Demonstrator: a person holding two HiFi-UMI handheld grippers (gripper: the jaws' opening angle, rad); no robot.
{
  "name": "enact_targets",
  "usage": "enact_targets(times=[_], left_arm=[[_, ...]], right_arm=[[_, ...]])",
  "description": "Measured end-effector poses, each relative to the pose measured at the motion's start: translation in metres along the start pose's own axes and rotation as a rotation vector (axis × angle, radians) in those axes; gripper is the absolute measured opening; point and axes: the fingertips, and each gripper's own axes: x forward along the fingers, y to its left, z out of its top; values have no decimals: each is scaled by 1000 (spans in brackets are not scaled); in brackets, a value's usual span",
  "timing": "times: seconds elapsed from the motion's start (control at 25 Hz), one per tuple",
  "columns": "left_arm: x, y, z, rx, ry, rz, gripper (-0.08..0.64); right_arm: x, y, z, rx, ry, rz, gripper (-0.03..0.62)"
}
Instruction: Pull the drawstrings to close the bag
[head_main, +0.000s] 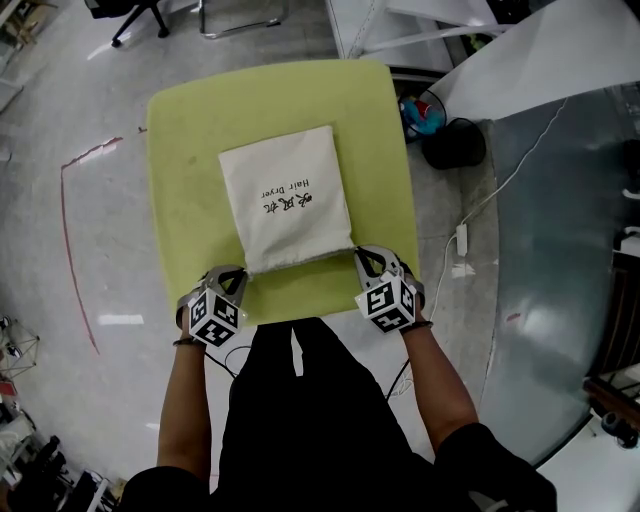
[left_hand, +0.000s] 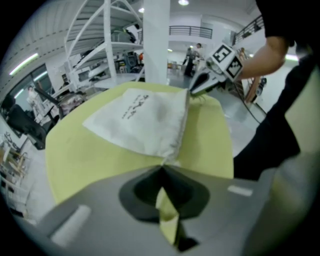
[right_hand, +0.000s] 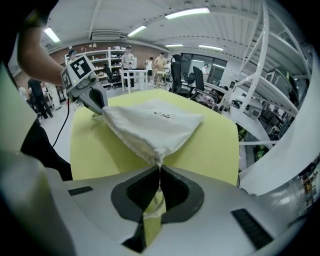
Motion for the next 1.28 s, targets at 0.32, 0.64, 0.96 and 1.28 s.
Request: enact_targets(times=[0.32, 0.64, 0.96, 1.28], left_arm=[[-46, 34, 13, -334, -191, 133, 3], [-103, 76, 30, -505, -333, 303, 3], [-169, 114, 64, -541, -475, 470, 3], [-229, 155, 70, -591, -597, 582, 3]], right_arm=[[-36, -12, 29, 23, -95, -109, 12], [-79, -44, 68, 149, -231, -245, 11], [-127, -91, 100, 421, -427, -366, 11], [-165, -142, 130, 537, -562, -461, 11]])
